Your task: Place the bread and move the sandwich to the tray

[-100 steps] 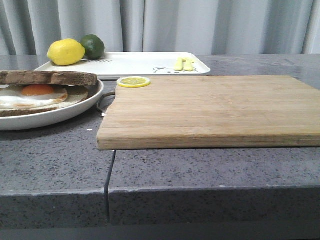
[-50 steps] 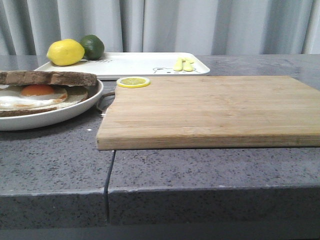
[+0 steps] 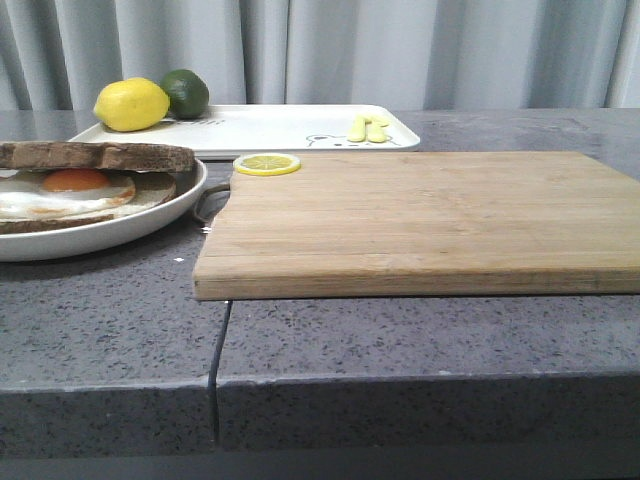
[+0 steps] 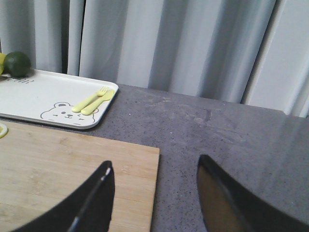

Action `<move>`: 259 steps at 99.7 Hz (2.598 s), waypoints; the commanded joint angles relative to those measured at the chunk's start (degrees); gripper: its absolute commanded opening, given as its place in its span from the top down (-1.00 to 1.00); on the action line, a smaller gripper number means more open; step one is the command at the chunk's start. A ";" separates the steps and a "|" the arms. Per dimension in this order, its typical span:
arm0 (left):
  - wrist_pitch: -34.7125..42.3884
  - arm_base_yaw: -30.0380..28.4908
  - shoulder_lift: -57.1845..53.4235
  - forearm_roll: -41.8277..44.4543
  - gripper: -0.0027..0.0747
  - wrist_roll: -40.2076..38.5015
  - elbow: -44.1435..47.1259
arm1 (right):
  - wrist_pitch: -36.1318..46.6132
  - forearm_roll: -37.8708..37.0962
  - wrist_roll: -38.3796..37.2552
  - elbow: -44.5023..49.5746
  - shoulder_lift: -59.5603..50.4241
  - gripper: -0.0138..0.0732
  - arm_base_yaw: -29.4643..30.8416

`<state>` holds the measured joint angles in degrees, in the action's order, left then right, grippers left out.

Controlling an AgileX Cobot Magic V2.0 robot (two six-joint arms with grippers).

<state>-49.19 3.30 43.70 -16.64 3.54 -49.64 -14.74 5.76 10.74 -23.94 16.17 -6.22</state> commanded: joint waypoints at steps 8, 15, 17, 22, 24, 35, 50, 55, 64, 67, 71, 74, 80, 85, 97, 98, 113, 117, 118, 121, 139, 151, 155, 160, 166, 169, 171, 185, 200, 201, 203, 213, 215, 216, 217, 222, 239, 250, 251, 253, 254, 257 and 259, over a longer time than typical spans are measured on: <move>3.43 0.03 0.12 -1.40 -0.01 -0.08 -1.93 | 6.87 -0.47 -0.09 -1.41 0.26 -0.25 0.45; 3.43 0.03 0.12 -1.40 -0.01 -0.08 -1.93 | 7.47 -0.47 -0.09 -1.41 0.26 -0.25 0.45; 3.43 0.03 0.12 -1.40 -0.01 -0.08 -1.93 | 7.47 -0.47 -0.09 -1.41 0.26 -0.25 0.45; 3.43 0.03 0.12 -1.40 -0.01 -0.08 -1.93 | 7.51 -0.47 -0.09 -1.41 0.26 -0.25 0.45; 3.43 0.03 0.12 -1.40 -0.01 -0.08 -1.93 | 7.51 -0.47 -0.09 -1.41 0.26 -0.25 0.45; 3.43 0.03 0.12 -1.40 -0.01 -0.08 -1.93 | 7.40 -0.47 -0.09 -1.41 0.26 -0.25 0.45; 3.43 0.03 0.12 -1.40 -0.01 -0.08 -1.93 | 7.40 -0.47 -0.09 -1.41 0.26 -0.25 0.45; 3.43 0.03 0.12 -1.40 -0.01 -0.08 -1.93 | 7.40 -0.47 -0.09 -1.41 0.26 -0.25 0.45; 3.43 0.03 0.12 -1.40 -0.01 -0.08 -1.93 | 7.40 -0.47 -0.09 -1.41 0.26 -0.25 0.45; 3.43 0.03 0.12 -1.40 -0.01 -0.08 -1.93 | 7.40 -0.47 -0.09 -1.41 0.26 -0.25 0.45; 3.67 0.03 0.12 -1.40 -0.01 -0.08 -1.93 | 7.34 -0.47 -0.09 -1.41 0.26 -0.25 0.45; 3.82 0.03 0.12 -1.40 -0.01 -0.08 -1.93 | 7.34 -0.47 -0.09 -1.41 0.26 -0.25 0.45; 3.82 0.03 0.12 -1.40 -0.01 -0.08 -1.93 | 7.34 -0.47 -0.09 -1.41 0.26 -0.25 0.45; 3.82 0.03 0.12 -1.40 -0.01 -0.08 -1.93 | 7.34 -0.47 -0.09 -1.41 0.26 -0.25 0.45; 5.33 0.03 0.12 0.61 -0.01 -0.08 -1.93 | 7.34 -0.47 -0.09 -1.41 0.26 -0.25 0.45; 5.45 0.03 0.12 0.77 -0.01 -0.08 -1.93 | 7.34 -0.47 -0.09 -1.41 0.26 -0.25 0.45; 7.31 0.03 2.20 1.72 -0.01 -0.55 -1.93 | 7.29 -0.47 -0.09 -1.41 0.26 -0.25 0.45; 7.45 0.03 3.01 1.72 -0.01 -0.55 -1.93 | 7.29 -0.47 -0.09 -1.41 0.26 -0.25 0.45; 7.45 0.03 3.21 1.72 -0.01 -0.55 -1.93 | 7.29 -0.47 -0.09 -1.41 0.26 -0.25 0.45; 7.57 0.03 4.31 1.72 -0.01 -0.55 -1.93 | 7.29 -0.47 -0.09 -1.41 0.26 -0.25 0.45; 9.10 -0.08 10.71 1.72 -0.01 -0.55 -1.93 | 7.17 -0.47 -0.09 -1.41 0.26 -0.25 0.45; 11.34 -0.08 13.89 1.84 -0.01 -1.56 -1.93 | 6.52 -0.47 -0.09 -1.41 0.26 -0.25 0.45; 12.38 -0.08 14.84 1.84 -0.01 -1.79 -1.93 | 6.21 -0.47 -0.09 -1.41 0.26 -0.25 0.45; 13.55 -0.08 15.83 1.84 -0.01 -2.06 -1.93 | 5.94 -0.47 -0.09 -1.41 0.26 -0.25 0.45; 14.61 -0.08 17.03 1.84 -0.01 -2.06 -1.93 | 5.66 -0.47 -0.09 -1.41 0.26 -0.25 0.45; 15.10 -0.08 17.72 1.84 -0.01 -2.06 -1.93 | 5.53 -0.47 -0.09 -1.41 0.26 -0.25 0.45; 15.24 -0.08 17.99 1.84 -0.01 -2.06 -1.93 | 5.53 -0.47 -0.09 -1.41 0.26 -0.25 0.45; 16.51 -0.08 21.00 1.84 -0.01 -2.06 -1.93 | 5.05 -0.47 -0.09 -1.41 0.26 -0.25 0.45; 18.90 -0.08 24.34 1.84 -0.01 -3.08 -1.93 | 4.80 -0.47 -0.09 -1.41 0.26 -0.25 0.45; 19.09 -0.08 24.35 1.84 -0.01 -3.08 -1.93 | 4.80 -0.47 -0.09 -1.41 0.26 -0.25 0.45; 19.32 -0.08 24.59 1.84 -0.01 -3.08 -1.93 | 4.80 -0.47 -0.09 -1.41 0.26 -0.25 0.45; 20.29 -0.08 24.96 1.84 -0.01 -3.10 -1.93 | 4.80 -0.47 -0.09 -1.41 0.26 -0.25 0.45; 20.54 -0.08 24.95 1.84 -0.01 -3.10 -1.93 | 4.80 -0.47 -0.09 -1.41 0.26 -0.25 0.45; 20.56 -0.08 24.95 1.84 -0.01 -3.10 -1.93 | 4.80 -0.47 -0.09 -1.41 0.26 -0.25 0.45; 20.65 -0.08 24.95 1.84 -0.01 -3.20 -1.93 | 4.80 -0.47 -0.09 -1.41 0.26 -0.25 0.45; 21.06 -0.08 24.95 1.84 -0.01 -3.20 -1.93 | 4.80 -0.47 -0.09 -1.41 0.26 -0.25 0.45; 21.76 -0.08 24.95 1.84 -0.01 -3.54 -1.93 | 4.80 -0.47 -0.09 -1.41 0.26 -0.25 0.45; 21.76 -0.08 24.95 2.84 -0.01 -3.54 -1.93 | 4.80 -0.47 -0.09 -1.41 0.26 -0.25 0.45; 21.76 -0.08 24.95 3.12 -0.01 -3.54 -1.93 | 4.80 -0.47 -0.09 -1.41 0.26 -0.25 0.45; 21.76 -0.08 24.95 3.42 -0.01 -3.54 -1.93 | 4.80 -0.47 -0.09 -1.41 0.26 -0.25 0.45; 21.76 -0.08 24.95 3.53 -0.01 -3.54 -1.93 | 4.80 -0.47 -0.09 -1.41 0.26 -0.25 0.45; 21.76 -0.08 25.05 3.87 -0.01 -3.54 -1.93 | 4.80 -0.47 -0.09 -1.41 0.26 -0.25 0.45; 21.76 -0.08 25.16 4.20 -0.01 -3.54 -1.93 | 4.80 -0.47 -0.09 -1.41 0.26 -0.25 0.45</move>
<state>-30.85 3.30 69.68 -13.14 0.65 -49.64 -14.32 5.76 10.65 -23.94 16.17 -6.22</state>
